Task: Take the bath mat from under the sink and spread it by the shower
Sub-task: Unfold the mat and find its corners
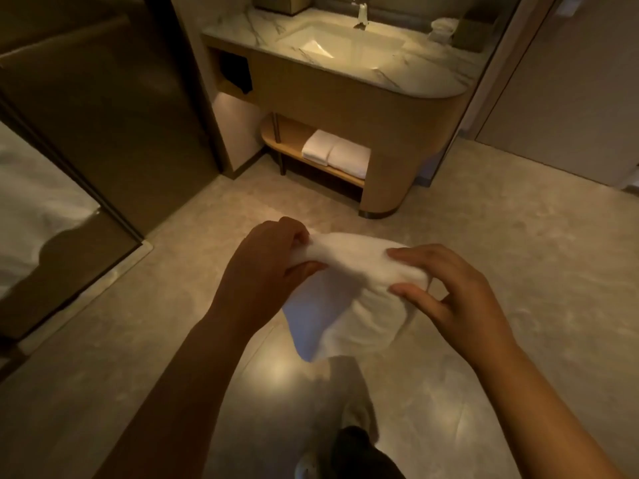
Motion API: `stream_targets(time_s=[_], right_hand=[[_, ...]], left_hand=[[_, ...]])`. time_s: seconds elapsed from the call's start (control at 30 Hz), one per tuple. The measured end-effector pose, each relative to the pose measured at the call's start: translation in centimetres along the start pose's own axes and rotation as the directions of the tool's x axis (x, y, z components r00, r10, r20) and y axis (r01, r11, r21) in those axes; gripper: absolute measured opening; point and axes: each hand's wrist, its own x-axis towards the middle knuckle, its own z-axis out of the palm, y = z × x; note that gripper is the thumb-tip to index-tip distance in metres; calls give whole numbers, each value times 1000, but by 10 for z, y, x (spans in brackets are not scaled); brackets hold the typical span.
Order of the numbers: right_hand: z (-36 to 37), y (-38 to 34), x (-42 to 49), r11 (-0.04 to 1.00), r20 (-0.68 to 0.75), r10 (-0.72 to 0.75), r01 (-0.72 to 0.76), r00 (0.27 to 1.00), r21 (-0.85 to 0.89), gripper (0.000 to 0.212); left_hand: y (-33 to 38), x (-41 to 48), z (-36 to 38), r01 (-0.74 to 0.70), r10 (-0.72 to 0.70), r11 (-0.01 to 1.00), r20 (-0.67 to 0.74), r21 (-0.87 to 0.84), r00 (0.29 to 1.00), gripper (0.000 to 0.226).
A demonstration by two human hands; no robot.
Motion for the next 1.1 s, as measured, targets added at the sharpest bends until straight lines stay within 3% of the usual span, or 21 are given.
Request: stream_targets(time_s=[0.23, 0.5, 0.7, 0.83, 1.1], right_hand=[[13, -25, -20, 1000, 87, 2, 0, 996, -23, 30], [-10, -39, -8, 994, -3, -84, 83, 996, -78, 25], [-36, -32, 0, 972, -32, -183, 176, 983, -154, 19], [-42, -31, -5, 984, -6, -125, 123, 992, -133, 12], [-32, -44, -7, 993, 22, -114, 113, 993, 39, 25]], left_hand=[[2, -40, -20, -45, 46, 998, -20, 40, 999, 22], [34, -44, -33, -105, 136, 970, -132, 220, 982, 23], [66, -37, -35, -44, 73, 988, -202, 145, 977, 14], [78, -34, -39, -43, 76, 987, -214, 155, 974, 14], [105, -28, -35, -156, 160, 987, -192, 34, 968, 15]])
